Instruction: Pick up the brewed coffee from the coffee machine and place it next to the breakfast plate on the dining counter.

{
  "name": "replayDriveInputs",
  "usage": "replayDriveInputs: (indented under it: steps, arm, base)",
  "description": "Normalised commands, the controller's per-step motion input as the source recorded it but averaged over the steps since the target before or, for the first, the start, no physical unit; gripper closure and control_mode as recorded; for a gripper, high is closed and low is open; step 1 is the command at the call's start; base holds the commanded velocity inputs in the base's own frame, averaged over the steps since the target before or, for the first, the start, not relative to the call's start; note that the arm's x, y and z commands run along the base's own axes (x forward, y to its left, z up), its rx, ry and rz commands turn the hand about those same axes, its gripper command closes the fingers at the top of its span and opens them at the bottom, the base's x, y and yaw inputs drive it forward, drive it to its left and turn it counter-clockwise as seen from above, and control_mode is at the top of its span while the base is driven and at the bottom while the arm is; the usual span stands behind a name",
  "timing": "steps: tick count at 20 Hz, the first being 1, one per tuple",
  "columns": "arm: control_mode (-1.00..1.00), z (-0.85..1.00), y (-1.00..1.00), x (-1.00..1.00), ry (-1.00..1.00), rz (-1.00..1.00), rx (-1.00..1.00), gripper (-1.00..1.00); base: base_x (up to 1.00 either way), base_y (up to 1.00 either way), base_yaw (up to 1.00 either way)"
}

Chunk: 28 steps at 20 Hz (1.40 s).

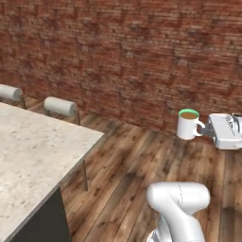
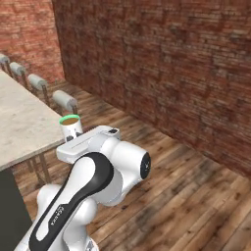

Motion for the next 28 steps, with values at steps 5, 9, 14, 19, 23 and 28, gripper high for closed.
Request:
replayDriveInputs:
  steps: [5,9,14,19,23,28]
  arm:
    - [1.0,0.0,0.0,0.0,0.0,0.0,0.0,1.0]
    - [1.0,0.0,0.0,0.0,0.0,0.0,0.0,1.0]
    - [1.0,0.0,0.0,0.0,0.0,0.0,0.0,1.0]
    - [1.0,0.0,0.0,0.0,0.0,0.0,0.0,1.0]
    - [1.0,0.0,0.0,0.0,0.0,0.0,0.0,1.0]
    - [1.0,0.0,0.0,0.0,0.0,0.0,0.0,1.0]
  base:
    - [1.0,-0.78,0.33]
    - [1.0,-0.67,0.33]
    - [1.0,-0.66,0.37]
    - [1.0,-0.46,0.45]
    - [1.0,-0.38,0.48]
    - [1.0,-0.5,0.48]
